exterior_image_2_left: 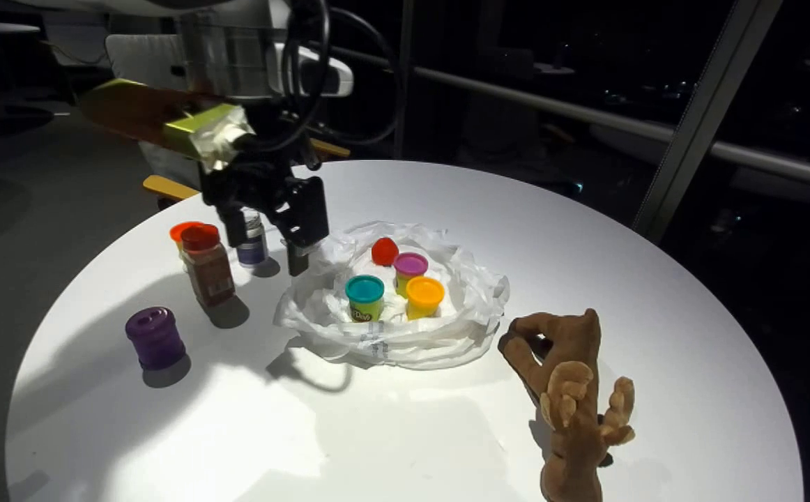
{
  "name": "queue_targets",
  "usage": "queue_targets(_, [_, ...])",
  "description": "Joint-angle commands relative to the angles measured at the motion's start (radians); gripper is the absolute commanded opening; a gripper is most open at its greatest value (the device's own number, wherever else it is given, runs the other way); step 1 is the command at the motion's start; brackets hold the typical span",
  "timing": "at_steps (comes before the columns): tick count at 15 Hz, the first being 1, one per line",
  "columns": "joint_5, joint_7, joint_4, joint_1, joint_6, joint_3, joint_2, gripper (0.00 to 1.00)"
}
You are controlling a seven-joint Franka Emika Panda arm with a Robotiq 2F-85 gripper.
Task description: Put the things on the table into the plastic bag
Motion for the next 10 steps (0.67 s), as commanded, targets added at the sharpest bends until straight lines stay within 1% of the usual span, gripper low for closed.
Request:
queue_targets(1, [0.073,-0.078,-0.113,0.004,-0.014,0.074,-0.110,1.00])
queue_targets(2, [0.106,-0.102,-0.137,0.007,-0.013,0.095,-0.131,1.00])
queue_targets(4, [0.173,-0.116,-0.145,0.017,-0.001,0.132,-0.120,1.00])
queue_targets(6, [0.208,-0.115,-0.144,0.029,-0.001,0.158,-0.101,1.00])
queue_targets(8, [0.185,-0.088,-0.144,0.040,0.006,0.169,-0.079,1.00])
queue_targets(10, [0.196,-0.099,-0.138,0.045,-0.003,0.178,-0.057,1.00])
